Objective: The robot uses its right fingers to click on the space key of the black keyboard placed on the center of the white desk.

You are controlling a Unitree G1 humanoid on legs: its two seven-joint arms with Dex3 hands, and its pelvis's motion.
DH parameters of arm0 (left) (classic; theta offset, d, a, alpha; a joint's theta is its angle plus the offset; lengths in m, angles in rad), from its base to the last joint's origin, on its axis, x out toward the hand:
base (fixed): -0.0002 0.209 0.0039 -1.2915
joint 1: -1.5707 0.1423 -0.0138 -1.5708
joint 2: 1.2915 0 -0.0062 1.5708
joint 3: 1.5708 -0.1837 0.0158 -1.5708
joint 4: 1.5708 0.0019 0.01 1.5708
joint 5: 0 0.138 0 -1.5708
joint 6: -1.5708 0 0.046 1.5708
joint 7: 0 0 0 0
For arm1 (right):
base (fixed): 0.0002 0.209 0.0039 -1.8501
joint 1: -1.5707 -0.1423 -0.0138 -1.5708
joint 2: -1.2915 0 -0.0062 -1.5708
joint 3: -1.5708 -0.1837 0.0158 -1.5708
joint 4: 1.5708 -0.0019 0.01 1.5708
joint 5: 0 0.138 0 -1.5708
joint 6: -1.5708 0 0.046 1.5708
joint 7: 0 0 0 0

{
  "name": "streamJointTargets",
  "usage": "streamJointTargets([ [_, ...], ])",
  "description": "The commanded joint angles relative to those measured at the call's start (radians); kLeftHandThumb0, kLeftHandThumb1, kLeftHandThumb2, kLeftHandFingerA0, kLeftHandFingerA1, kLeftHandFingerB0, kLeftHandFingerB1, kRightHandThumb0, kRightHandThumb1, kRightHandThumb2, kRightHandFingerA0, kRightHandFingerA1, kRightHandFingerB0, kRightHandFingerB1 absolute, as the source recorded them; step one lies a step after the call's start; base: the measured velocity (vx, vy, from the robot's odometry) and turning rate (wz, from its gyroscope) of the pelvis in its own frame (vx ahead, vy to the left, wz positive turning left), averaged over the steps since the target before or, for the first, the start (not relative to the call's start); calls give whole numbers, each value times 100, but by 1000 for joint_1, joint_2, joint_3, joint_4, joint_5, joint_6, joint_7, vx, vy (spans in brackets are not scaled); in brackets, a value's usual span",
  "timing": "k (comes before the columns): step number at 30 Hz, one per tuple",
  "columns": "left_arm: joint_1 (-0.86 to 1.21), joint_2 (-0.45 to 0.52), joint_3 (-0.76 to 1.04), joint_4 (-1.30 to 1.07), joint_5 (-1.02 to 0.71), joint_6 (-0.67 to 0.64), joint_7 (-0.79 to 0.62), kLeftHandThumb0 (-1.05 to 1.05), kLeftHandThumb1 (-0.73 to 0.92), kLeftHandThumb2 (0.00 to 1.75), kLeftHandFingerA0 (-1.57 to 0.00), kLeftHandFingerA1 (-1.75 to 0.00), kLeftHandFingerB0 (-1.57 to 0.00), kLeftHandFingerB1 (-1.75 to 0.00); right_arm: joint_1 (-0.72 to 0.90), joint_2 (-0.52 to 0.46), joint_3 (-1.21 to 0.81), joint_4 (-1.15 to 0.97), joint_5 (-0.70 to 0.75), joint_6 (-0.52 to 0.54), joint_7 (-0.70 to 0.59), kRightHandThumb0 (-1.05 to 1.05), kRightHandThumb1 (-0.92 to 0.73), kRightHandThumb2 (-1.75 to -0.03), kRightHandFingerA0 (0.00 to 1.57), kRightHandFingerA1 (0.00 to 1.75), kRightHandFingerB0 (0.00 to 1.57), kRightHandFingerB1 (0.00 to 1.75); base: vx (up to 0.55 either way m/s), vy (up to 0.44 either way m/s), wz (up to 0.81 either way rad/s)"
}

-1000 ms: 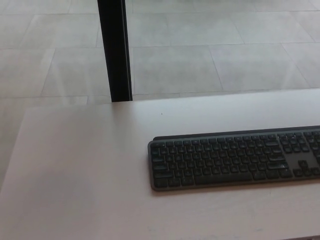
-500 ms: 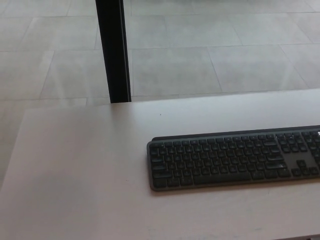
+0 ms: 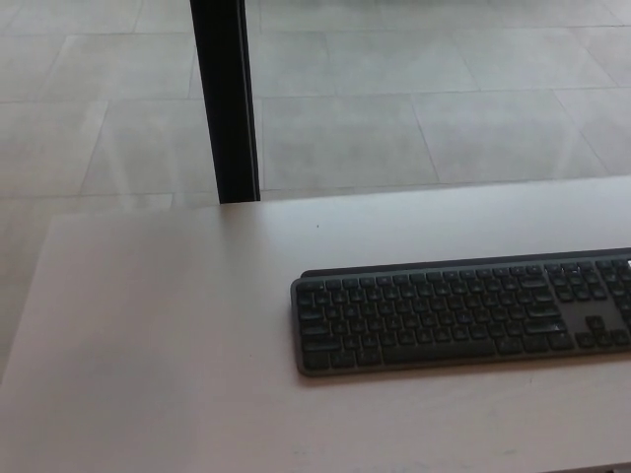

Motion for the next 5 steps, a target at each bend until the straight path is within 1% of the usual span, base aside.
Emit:
streamJointTargets([
  [1, 24, 17, -4, -4, 15, -41, 7, -45, 77, 61, -54, -55, -29, -41, 57, 24, 80, -23, 71, -23, 12, -48, -54, -77, 110, 146, 70, 68, 0, 0, 0],
  [2, 15, 22, -3, 17, 15, -39, 16, -44, 76, 61, -57, -54, -31, -40, 71, 31, 110, -45, 69, -13, 13, -43, -61, -64, 110, 159, 75, 65, 0, 0, 0],
  [3, 16, 23, -5, 19, 16, -43, 15, -44, 76, 61, -57, -55, -30, -40, 83, 33, 127, -50, 75, -20, 16, -41, -62, -64, 115, 154, 69, 61, 0, 0, 0],
  [4, 14, 25, -13, 19, 24, -50, 8, -47, 75, 61, -56, -55, -31, -40, 97, 38, 145, -59, 79, -31, 16, -41, -62, -64, 114, 151, 66, 60, 0, 0, 0],
  [5, 13, 26, -15, 19, 24, -52, 4, -48, 75, 61, -55, -55, -30, -40, 100, 41, 153, -69, 85, -28, 9, -43, -61, -65, 114, 151, 67, 61, 0, 0, 0],
])
